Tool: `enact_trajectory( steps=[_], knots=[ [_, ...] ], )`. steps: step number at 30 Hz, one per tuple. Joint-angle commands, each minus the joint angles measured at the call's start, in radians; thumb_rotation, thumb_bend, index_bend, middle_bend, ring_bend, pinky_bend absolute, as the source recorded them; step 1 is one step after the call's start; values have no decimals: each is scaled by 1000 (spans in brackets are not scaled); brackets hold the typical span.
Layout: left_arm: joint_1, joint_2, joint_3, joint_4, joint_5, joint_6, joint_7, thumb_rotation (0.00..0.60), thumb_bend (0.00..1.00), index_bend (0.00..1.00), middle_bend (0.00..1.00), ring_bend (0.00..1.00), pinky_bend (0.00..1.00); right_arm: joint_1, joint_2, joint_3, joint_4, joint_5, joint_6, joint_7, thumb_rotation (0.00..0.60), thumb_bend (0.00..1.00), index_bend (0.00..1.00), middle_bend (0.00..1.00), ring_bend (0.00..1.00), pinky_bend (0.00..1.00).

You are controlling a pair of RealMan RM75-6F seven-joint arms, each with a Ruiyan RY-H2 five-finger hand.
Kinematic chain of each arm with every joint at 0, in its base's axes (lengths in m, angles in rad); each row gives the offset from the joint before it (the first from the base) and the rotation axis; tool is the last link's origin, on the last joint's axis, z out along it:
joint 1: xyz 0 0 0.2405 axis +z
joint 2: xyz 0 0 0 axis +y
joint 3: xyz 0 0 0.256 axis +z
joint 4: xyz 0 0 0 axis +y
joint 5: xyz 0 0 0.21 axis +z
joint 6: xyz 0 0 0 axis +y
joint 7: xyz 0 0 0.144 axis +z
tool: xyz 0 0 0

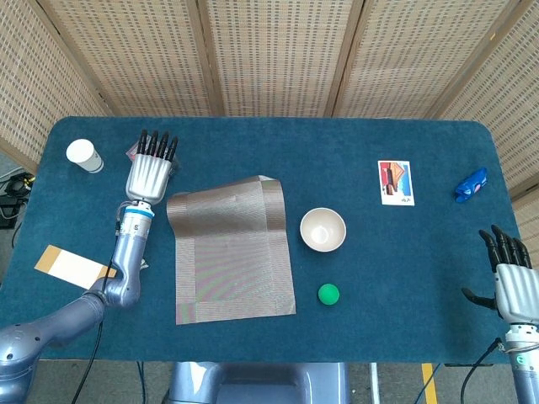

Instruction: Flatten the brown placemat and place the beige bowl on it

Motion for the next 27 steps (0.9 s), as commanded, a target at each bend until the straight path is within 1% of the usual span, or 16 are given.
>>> enact_trajectory(
  steps=[1, 2, 5, 6, 7, 14, 17, 21, 22, 23, 27],
  knots=[
    [16, 23, 12, -39, 11, 17, -30, 600, 160, 21, 0, 0, 0, -1, 1, -1, -1, -2, 1, 0, 600, 90, 68, 0, 0, 0],
    [24, 33, 17, -62, 15, 22, -44, 600, 160, 23, 0, 0, 0, -1, 1, -1, -2, -3, 2, 1, 600, 90, 68, 0, 0, 0],
    [63, 86, 39, -179, 30, 39, -109, 600, 160, 31, 0, 0, 0, -2, 2, -3, -6, -7, 3, 0, 600, 90, 68, 0, 0, 0],
    [79, 104, 49, -220, 37, 46, -127, 600, 161, 33, 0, 0, 0, -2, 3, -5, -7, -8, 2, 0, 600, 90, 68, 0, 0, 0],
    [103, 136, 72, -276, 55, 58, -142, 600, 160, 34, 0, 0, 0, -2, 3, -7, -9, -10, 1, -1, 600, 90, 68, 0, 0, 0],
    [173, 229, 142, -432, 83, 89, -161, 600, 160, 37, 0, 0, 0, -2, 8, -10, -14, -11, -6, 0, 600, 90, 68, 0, 0, 0],
    [212, 266, 171, -502, 103, 122, -187, 600, 158, 37, 0, 0, 0, -2, 11, -10, -14, -10, -7, 2, 600, 90, 68, 0, 0, 0],
    [280, 319, 210, -606, 137, 197, -229, 600, 158, 36, 0, 0, 0, -2, 12, -11, -14, -8, -10, 3, 600, 90, 68, 0, 0, 0],
    [330, 344, 237, -662, 151, 245, -272, 600, 159, 36, 0, 0, 0, -2, 12, -14, -15, -12, -12, 7, 600, 89, 68, 0, 0, 0],
    [353, 360, 256, -685, 171, 271, -286, 600, 159, 36, 0, 0, 0, -1, 12, -15, -14, -15, -13, 9, 600, 89, 69, 0, 0, 0],
    [421, 393, 309, -721, 214, 343, -299, 600, 165, 35, 0, 0, 0, 0, 10, -19, -9, -25, -12, 14, 600, 89, 68, 0, 0, 0]
  ],
)
